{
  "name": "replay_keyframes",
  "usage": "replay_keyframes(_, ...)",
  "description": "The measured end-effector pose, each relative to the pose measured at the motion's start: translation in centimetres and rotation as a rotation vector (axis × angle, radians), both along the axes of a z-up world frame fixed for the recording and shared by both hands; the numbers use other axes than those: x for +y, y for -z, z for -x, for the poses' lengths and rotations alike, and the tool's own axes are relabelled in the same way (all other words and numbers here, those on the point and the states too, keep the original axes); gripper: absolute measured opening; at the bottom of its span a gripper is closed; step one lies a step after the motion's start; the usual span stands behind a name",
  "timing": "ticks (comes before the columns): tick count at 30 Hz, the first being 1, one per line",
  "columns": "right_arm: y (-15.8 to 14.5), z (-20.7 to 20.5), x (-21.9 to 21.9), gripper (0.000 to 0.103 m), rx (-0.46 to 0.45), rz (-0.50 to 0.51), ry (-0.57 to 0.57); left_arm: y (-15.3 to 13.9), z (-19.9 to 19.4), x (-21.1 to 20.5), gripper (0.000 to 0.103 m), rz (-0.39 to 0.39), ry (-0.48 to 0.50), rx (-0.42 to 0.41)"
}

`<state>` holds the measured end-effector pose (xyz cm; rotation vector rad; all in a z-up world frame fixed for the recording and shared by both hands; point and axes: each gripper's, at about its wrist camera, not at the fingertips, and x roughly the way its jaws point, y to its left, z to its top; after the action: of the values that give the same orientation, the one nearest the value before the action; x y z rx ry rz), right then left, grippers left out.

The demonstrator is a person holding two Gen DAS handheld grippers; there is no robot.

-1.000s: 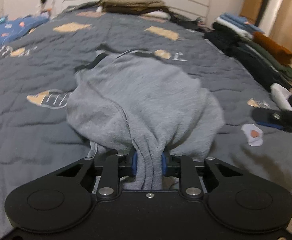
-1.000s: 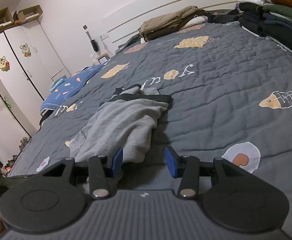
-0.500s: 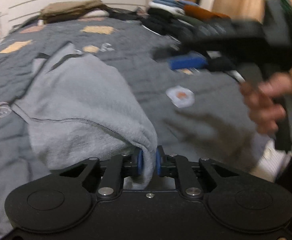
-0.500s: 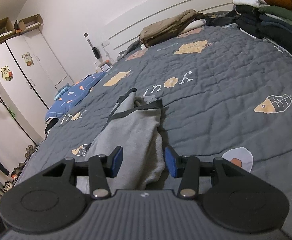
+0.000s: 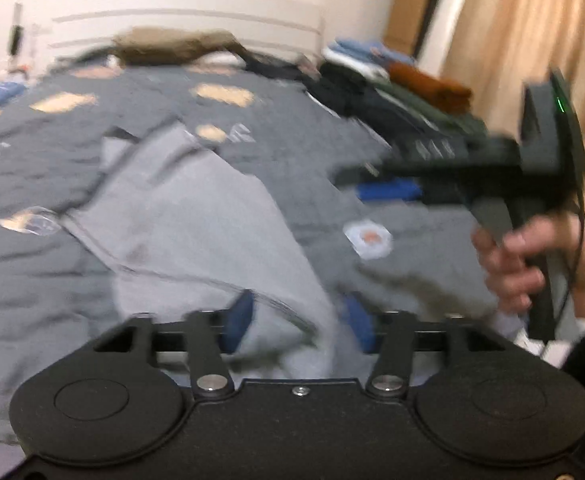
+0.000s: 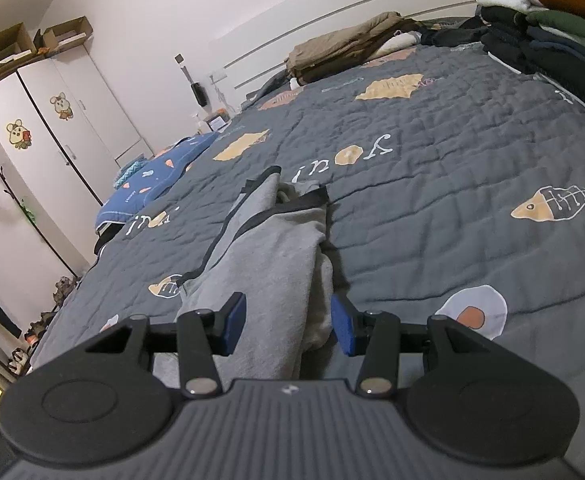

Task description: Fold clothes

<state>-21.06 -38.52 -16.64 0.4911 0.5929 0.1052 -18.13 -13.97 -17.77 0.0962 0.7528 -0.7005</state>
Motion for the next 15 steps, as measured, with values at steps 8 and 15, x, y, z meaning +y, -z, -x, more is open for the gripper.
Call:
replay_keyframes(8, 0.0, -0.2, 0.1, 0.046, 0.002, 0.000, -0.003, -0.9, -5.0, 3.4, 0.058, 0.022, -0.180, 0.002)
replay_keyframes(15, 0.3, -0.3, -0.1, 0.046, 0.014, -0.003, 0.004, 0.6, -9.0, 5.4, 0.056, 0.076, -0.257, 0.105)
